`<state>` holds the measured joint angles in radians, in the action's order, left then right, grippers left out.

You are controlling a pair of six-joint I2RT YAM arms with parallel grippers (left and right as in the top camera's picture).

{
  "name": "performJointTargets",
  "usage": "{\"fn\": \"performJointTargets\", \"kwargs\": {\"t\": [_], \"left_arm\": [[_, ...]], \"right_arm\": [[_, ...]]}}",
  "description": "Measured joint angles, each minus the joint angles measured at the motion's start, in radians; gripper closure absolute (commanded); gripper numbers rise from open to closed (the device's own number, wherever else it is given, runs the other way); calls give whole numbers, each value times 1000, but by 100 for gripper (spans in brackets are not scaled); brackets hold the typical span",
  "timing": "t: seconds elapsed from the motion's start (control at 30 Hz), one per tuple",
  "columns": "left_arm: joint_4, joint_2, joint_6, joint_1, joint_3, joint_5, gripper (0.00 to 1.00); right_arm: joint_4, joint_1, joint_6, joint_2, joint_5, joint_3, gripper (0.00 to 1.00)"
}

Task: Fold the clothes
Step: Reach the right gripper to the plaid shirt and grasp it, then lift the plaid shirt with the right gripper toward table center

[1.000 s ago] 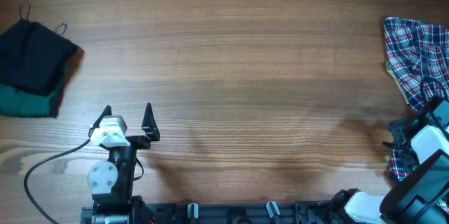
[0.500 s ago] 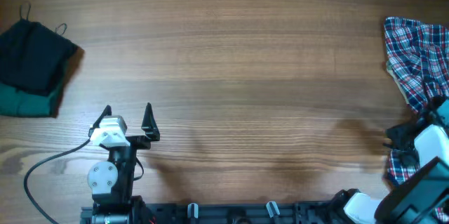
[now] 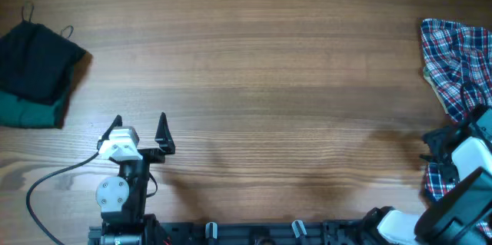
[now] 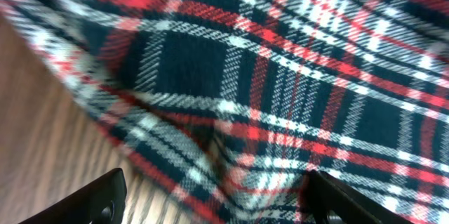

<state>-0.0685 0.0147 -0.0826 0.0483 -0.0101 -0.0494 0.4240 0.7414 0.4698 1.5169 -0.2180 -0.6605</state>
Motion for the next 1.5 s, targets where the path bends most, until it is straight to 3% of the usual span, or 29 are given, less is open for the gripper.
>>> {"fn": "performJointTargets", "kwargs": {"t": [0.07,0.13,0.23,0.3,0.37,0.57,0.97,1.23,1.33,1.5], "left_arm": [[0,0,0,0,0,0,0],[0,0,0,0,0,0,0],[0,0,0,0,0,0,0],[0,0,0,0,0,0,0],[0,0,0,0,0,0,0],[0,0,0,0,0,0,0],[0,0,0,0,0,0,0],[0,0,0,0,0,0,0],[0,0,0,0,0,0,0],[0,0,0,0,0,0,0]], "right_arm": [[-23,0,-4,15,0,-2,23],[-44,0,-7,27,9,-5,55],[-49,0,-36,37,15,-13,70],[-48,2,-61,37,18,-14,88],[-27,7,-84,38,23,-22,96],[142,10,-113,16,129,-109,96],[357,8,-230,-376,264,-483,96],[268,-17,-404,-428,647,-516,96],[169,-121,-450,-433,816,-523,96],[3,-353,-518,-434,902,-526,96]]}}
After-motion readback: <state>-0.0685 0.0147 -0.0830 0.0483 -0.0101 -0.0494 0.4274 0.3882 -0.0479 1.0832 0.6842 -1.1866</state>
